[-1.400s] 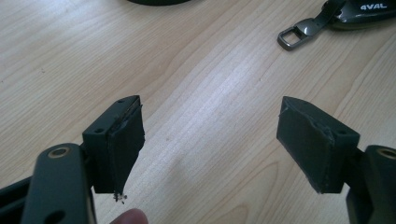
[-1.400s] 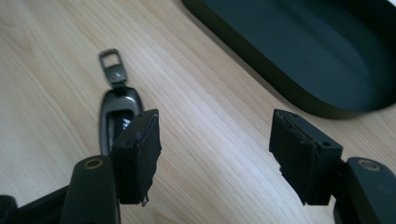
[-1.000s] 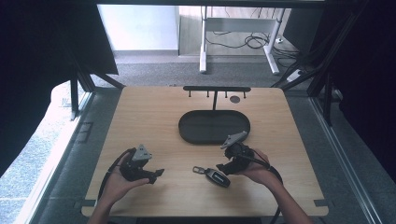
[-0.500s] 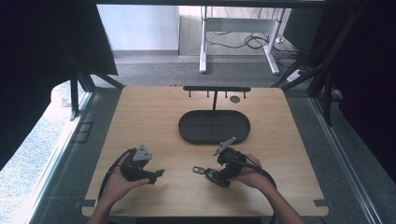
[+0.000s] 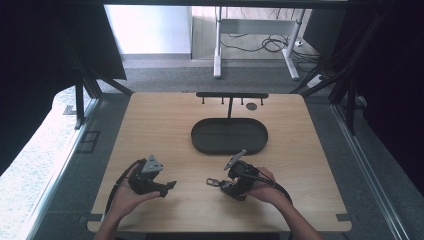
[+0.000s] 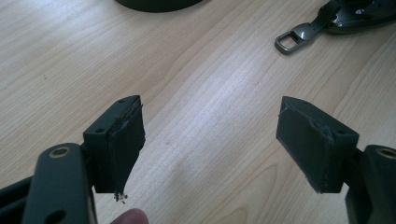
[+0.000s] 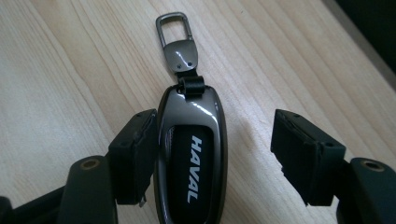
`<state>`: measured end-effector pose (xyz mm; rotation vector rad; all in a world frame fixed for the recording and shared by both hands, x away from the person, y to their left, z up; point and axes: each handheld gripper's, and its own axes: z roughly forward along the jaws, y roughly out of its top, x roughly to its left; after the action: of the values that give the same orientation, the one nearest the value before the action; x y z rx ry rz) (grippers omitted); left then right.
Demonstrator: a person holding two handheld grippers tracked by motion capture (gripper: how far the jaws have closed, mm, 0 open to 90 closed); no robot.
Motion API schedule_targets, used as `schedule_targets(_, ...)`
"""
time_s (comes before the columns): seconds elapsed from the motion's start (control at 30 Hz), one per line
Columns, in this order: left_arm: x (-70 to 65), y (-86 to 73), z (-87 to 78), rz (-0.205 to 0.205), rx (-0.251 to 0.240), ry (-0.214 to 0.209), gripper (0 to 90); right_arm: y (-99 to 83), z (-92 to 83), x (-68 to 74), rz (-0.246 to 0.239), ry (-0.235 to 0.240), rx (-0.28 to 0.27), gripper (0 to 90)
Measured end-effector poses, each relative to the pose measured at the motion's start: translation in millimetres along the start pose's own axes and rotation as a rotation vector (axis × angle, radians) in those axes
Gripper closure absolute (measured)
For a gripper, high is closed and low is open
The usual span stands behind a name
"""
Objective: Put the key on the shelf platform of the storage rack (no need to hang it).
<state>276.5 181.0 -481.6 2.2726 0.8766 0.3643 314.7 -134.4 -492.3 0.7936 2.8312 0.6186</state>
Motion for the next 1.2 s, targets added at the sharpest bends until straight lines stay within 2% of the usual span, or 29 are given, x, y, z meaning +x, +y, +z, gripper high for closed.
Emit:
schedule_targets(0.27,0.1,-0.3,0.7,-0.001,0.003,-0.002,23.7,0.3,13.7,3.6,-0.017,0.012,0.032,32.8)
schedule_targets(0.47,-0.4,-0.4,1.3,-0.007,0.005,-0.003,23.7,-0.6,19.0,3.7,-0.012,0.014,0.056,36.2)
schedule_targets(0.57,-0.4,-0.4,1.6,-0.007,0.006,-0.003,23.7,-1.5,18.3,3.5,-0.003,0.022,0.056,39.5)
schedule_targets(0.7,-1.1,-0.2,1.3,-0.007,0.003,-0.001,23.7,-1.6,17.0,3.3,-0.018,0.030,0.054,48.2)
schedule_targets(0.9,-0.2,-0.1,0.3,-0.006,-0.001,0.003,23.8,0.7,16.6,2.5,-0.015,0.035,0.073,48.9)
schedule_targets(1.2,0.0,-0.1,0.0,-0.011,-0.005,0.008,23.8,1.3,12.5,0.1,-0.012,0.061,0.048,49.2)
